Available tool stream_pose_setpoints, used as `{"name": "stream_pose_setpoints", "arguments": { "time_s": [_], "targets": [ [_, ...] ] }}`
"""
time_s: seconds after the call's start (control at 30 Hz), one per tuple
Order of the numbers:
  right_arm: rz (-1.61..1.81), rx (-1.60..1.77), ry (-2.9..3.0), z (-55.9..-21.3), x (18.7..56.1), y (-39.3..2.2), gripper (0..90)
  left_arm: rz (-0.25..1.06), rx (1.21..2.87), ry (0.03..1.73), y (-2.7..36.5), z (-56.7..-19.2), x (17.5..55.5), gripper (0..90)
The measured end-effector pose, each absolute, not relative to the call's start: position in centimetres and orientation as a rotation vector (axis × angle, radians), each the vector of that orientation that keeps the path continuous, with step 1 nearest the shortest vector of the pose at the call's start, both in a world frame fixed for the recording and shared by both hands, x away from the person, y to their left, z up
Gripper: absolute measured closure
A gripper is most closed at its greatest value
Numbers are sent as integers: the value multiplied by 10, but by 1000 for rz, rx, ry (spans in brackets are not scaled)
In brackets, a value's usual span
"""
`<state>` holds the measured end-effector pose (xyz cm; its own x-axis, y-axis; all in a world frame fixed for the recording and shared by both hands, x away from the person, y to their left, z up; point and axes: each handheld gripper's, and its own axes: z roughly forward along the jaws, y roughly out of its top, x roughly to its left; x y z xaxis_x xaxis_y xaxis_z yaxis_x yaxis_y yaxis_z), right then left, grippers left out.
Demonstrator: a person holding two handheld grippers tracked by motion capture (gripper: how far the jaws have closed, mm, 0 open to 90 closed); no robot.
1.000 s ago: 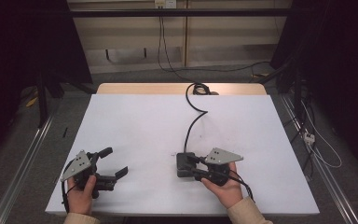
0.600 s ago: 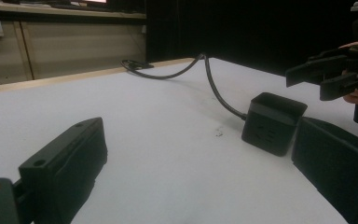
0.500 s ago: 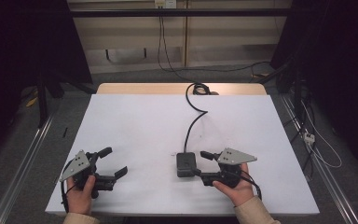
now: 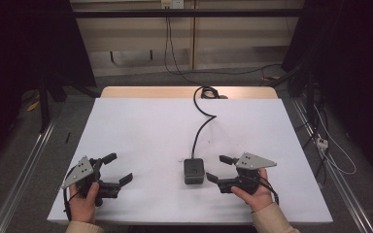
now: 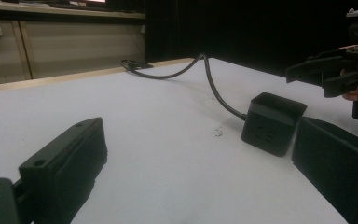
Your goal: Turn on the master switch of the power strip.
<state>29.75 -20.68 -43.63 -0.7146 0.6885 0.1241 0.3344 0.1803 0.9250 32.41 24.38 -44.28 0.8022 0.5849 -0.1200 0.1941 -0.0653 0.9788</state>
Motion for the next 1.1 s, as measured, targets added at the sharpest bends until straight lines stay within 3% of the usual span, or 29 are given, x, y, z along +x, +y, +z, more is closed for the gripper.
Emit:
{"name": "stream_pose_setpoints", "arguments": {
  "time_s": [1.1],
  "targets": [
    [1438,1044,2130,-443,291,-250,138,360,1635,626,244,-443,324,29]
  ]
}}
